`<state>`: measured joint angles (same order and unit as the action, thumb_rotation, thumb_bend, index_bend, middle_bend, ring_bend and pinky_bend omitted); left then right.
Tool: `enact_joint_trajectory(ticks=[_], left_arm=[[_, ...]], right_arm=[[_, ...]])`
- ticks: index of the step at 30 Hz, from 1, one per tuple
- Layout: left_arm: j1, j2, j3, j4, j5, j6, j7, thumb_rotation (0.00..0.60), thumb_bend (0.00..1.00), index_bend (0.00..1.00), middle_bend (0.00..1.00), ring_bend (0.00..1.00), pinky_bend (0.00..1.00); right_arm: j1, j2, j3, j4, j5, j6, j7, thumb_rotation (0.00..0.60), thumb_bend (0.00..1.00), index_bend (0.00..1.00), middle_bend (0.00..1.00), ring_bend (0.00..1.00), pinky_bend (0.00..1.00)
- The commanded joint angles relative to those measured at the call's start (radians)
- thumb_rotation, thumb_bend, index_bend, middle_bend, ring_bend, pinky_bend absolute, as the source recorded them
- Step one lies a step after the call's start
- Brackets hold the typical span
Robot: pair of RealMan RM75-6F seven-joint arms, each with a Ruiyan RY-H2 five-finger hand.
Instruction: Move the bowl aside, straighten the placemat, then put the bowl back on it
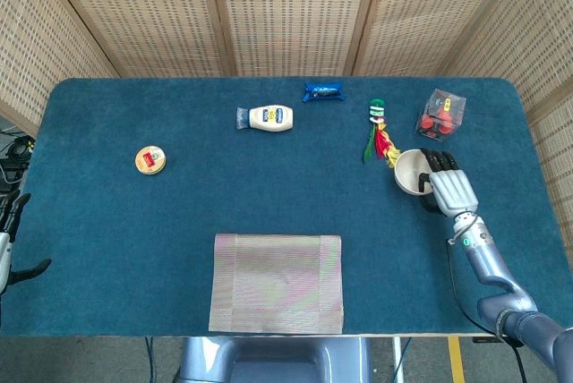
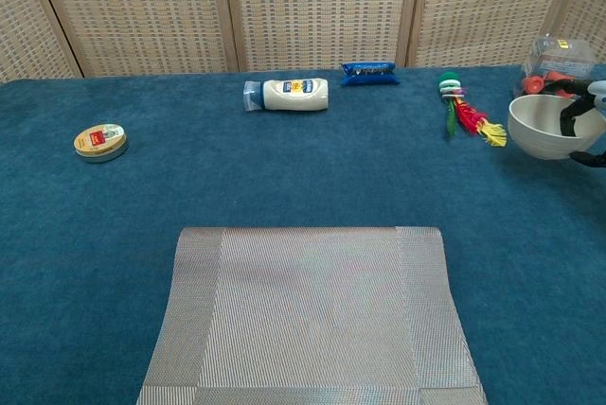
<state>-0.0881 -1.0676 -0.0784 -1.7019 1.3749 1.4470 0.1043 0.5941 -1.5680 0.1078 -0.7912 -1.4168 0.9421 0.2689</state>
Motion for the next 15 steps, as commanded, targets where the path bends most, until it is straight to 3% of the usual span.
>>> enact_joint_trajectory(ticks=[1,4,10,15], left_arm=[[0.0,0.001,-0.001,0.0,-0.001,0.0,-0.001,0.6,0.0,0.0,0.0,0.0,0.0],[-0.001,0.001,0.0,0.0,-0.001,-0.001,-0.001,0.6,0.0,0.0,0.0,0.0,0.0],[-0.002,0.004,0.004,-0.001,0.013,0.0,-0.011,0.6,0.0,0.0,0.0,0.0,0.0],[-0.004,0.008,0.029,0.016,0.124,0.03,-0.068,0.6,0.0,0.0,0.0,0.0,0.0]], right_arm=[[-0.002,0.013,-0.015,-0.012,-0.013,-0.006,0.019,0.6,0.17,0.06,0.0,0.0,0.0],[-0.011,0.035,-0.02,-0.041,-0.026,0.016,0.044,0.6,0.06,0.0,0.0,0.0,0.0],[-0.082,0.141,-0.041,-0.177,-0.088,0.198,0.045,0.6,0.02,0.0,0.0,0.0,0.0],[-0.183,0.246,-0.054,-0.326,-0.112,0.377,-0.019,0.6,0.02,0.0,0.0,0.0,0.0]])
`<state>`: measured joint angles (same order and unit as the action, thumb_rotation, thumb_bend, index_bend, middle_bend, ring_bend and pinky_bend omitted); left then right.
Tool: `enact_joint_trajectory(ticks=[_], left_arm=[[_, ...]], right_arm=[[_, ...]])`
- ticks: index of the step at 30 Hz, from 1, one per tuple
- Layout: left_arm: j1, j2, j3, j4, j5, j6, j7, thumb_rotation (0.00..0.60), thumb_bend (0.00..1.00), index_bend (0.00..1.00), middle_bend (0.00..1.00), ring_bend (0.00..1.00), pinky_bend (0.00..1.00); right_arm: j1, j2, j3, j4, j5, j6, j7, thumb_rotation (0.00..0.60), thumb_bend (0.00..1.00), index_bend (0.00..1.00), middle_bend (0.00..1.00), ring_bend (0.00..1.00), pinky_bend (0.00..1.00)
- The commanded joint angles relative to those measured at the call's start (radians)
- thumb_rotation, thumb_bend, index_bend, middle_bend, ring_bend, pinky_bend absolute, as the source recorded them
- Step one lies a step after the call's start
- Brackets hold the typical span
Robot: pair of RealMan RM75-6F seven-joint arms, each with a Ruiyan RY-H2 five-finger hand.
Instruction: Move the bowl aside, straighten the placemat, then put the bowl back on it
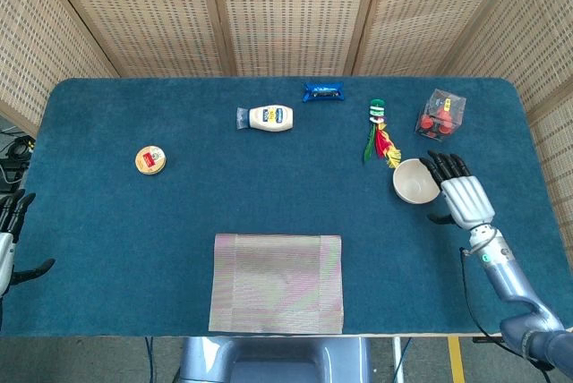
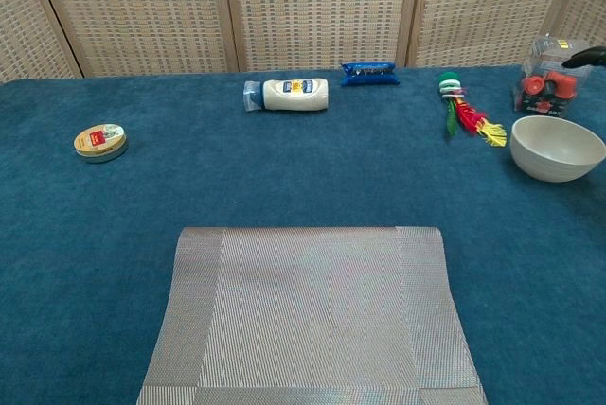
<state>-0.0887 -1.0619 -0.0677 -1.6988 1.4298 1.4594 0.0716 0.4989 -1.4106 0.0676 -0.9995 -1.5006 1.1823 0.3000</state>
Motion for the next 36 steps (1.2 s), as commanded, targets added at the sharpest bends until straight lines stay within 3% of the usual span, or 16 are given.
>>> enact_joint_trajectory(ticks=[1,5,10,14,21,27,36], left_arm=[[-0.007,0.001,0.025,0.022,0.098,0.022,-0.047,0.6,0.0,0.0,0.0,0.0,0.0],[-0.033,-0.032,0.054,0.097,0.239,0.046,-0.077,0.6,0.0,0.01,0.0,0.0,0.0],[-0.084,-0.137,0.102,0.282,0.418,0.073,-0.151,0.6,0.0,0.12,0.0,0.0,0.0],[-0.138,-0.199,0.164,0.391,0.521,0.036,-0.242,0.6,0.0,0.18,0.0,0.0,0.0],[-0.204,-0.289,0.225,0.509,0.639,0.006,-0.247,0.6,0.0,0.28,0.0,0.0,0.0],[-0.261,-0.378,0.25,0.619,0.728,0.02,-0.219,0.6,0.0,0.32,0.0,0.0,0.0],[-0.346,-0.495,0.268,0.711,0.775,0.013,-0.249,0.6,0.0,0.36,0.0,0.0,0.0]], right_arm=[[-0.107,0.102,-0.016,-0.143,-0.03,0.168,-0.063,0.6,0.02,0.0,0.0,0.0,0.0],[-0.186,0.143,-0.03,-0.233,-0.042,0.284,-0.1,0.6,0.0,0.0,0.0,0.0,0.0],[-0.275,0.161,-0.06,-0.304,-0.064,0.395,-0.155,0.6,0.0,0.0,0.0,0.0,0.0],[-0.317,0.161,-0.064,-0.352,-0.063,0.439,-0.196,0.6,0.0,0.0,0.0,0.0,0.0],[-0.348,0.155,-0.063,-0.376,-0.087,0.478,-0.232,0.6,0.0,0.03,0.0,0.0,0.0],[-0.352,0.158,-0.054,-0.37,-0.087,0.468,-0.218,0.6,0.0,0.05,0.0,0.0,0.0],[-0.356,0.159,-0.044,-0.366,-0.095,0.46,-0.201,0.6,0.0,0.05,0.0,0.0,0.0]])
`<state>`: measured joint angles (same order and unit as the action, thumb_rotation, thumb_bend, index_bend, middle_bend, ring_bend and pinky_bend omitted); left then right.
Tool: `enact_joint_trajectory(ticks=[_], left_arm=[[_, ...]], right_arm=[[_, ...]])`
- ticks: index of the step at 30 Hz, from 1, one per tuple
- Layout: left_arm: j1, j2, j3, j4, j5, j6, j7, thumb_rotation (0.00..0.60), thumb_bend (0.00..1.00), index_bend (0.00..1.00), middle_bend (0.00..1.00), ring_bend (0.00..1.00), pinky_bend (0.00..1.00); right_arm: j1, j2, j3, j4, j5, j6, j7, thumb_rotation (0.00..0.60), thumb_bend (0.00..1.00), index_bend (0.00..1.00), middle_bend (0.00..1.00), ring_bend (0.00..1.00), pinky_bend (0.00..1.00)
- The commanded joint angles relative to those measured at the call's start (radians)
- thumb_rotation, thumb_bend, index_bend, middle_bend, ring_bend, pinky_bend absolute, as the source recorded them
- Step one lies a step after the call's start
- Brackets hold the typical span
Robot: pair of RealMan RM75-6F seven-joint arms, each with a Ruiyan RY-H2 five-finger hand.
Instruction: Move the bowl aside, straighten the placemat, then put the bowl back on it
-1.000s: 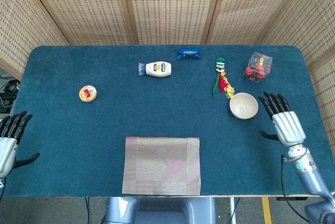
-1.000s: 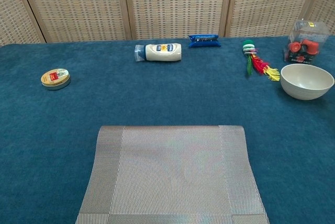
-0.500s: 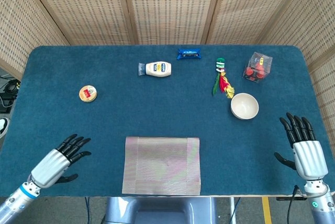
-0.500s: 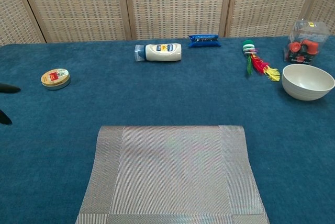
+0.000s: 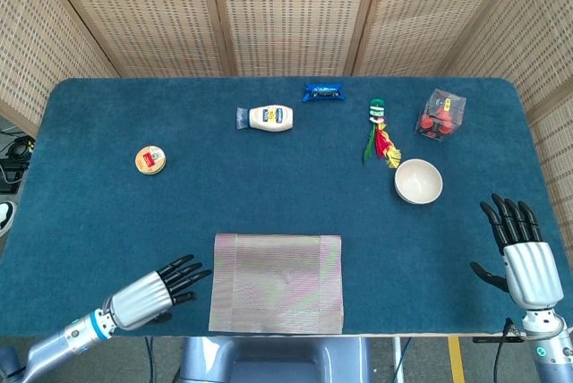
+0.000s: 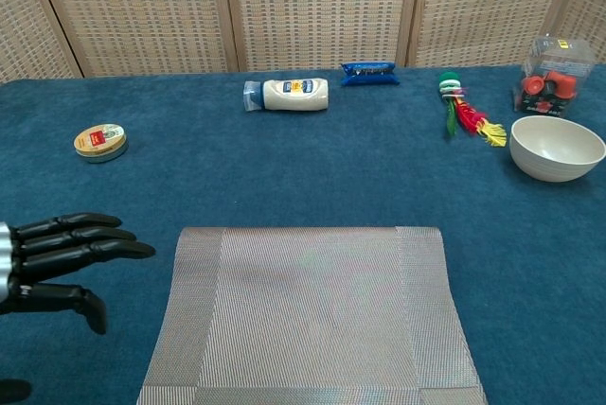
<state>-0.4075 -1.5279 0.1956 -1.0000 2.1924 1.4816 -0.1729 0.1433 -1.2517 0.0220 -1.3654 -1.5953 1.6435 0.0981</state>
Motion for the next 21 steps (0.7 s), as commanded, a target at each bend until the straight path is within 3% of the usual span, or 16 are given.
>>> enact_joint_trajectory(ticks=[1,21], left_arm=[[-0.037,-0.039,0.005,0.014,0.015,-0.014,0.001,0.6,0.0,0.36,0.0,0.0,0.0],[-0.128,-0.112,0.061,-0.025,0.007,-0.127,0.102,0.6,0.0,0.35,0.0,0.0,0.0]], right_arm=[[-0.002,0.0,0.003,0.0,0.0,-0.002,0.002,0.6,0.0,0.05,0.0,0.0,0.0],[-0.01,0.001,0.026,0.005,0.0,-0.016,0.009,0.6,0.0,0.05,0.0,0.0,0.0]])
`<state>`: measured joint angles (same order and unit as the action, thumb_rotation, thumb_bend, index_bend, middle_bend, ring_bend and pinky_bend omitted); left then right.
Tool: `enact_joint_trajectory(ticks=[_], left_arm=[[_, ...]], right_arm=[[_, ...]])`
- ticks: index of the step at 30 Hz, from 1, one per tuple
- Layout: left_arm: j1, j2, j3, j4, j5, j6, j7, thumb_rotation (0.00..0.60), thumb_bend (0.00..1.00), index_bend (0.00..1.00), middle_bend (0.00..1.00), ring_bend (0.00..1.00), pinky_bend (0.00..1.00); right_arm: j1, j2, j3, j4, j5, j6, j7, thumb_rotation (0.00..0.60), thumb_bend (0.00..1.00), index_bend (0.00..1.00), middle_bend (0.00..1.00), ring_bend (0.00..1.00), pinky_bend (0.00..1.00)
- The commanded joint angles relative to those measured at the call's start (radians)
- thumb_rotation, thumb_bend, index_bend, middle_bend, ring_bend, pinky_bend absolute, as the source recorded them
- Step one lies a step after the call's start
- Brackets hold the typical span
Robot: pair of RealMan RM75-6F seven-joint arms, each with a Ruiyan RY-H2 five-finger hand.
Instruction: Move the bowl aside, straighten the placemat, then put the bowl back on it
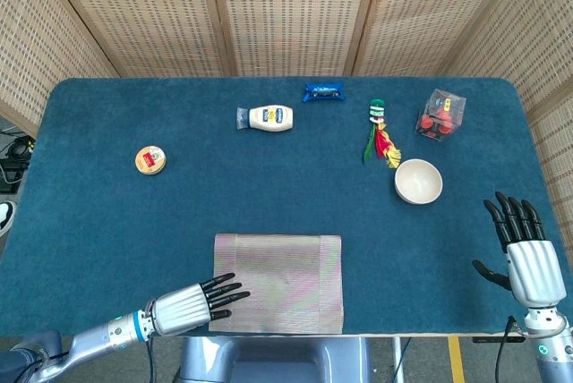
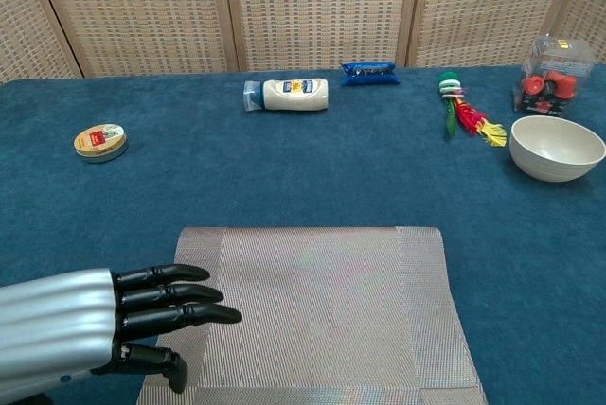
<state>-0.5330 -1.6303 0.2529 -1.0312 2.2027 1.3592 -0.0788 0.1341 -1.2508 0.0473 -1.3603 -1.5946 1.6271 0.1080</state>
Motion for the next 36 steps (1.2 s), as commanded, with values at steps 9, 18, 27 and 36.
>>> enact_joint_trajectory(ticks=[9,18,27,36], left_arm=[[-0.009,-0.051,0.009,0.031,-0.04,-0.019,-0.015,0.6,0.0,0.35,0.0,0.0,0.0],[-0.026,-0.069,0.012,0.033,-0.066,-0.038,-0.019,0.6,0.0,0.35,0.0,0.0,0.0],[-0.049,-0.069,0.013,0.011,-0.085,-0.036,-0.013,0.6,0.04,0.35,0.0,0.0,0.0],[-0.07,-0.069,0.013,-0.016,-0.099,-0.058,0.015,0.6,0.15,0.35,0.0,0.0,0.0]], right_arm=[[-0.004,0.001,0.006,-0.001,-0.002,-0.001,0.004,0.6,0.0,0.05,0.0,0.0,0.0],[-0.007,0.003,0.009,-0.004,-0.007,0.0,0.005,0.6,0.0,0.05,0.0,0.0,0.0],[-0.011,0.008,0.012,-0.011,-0.012,0.001,0.006,0.6,0.0,0.05,0.0,0.0,0.0],[-0.013,0.011,0.014,-0.014,-0.018,0.004,0.009,0.6,0.0,0.06,0.0,0.0,0.0]])
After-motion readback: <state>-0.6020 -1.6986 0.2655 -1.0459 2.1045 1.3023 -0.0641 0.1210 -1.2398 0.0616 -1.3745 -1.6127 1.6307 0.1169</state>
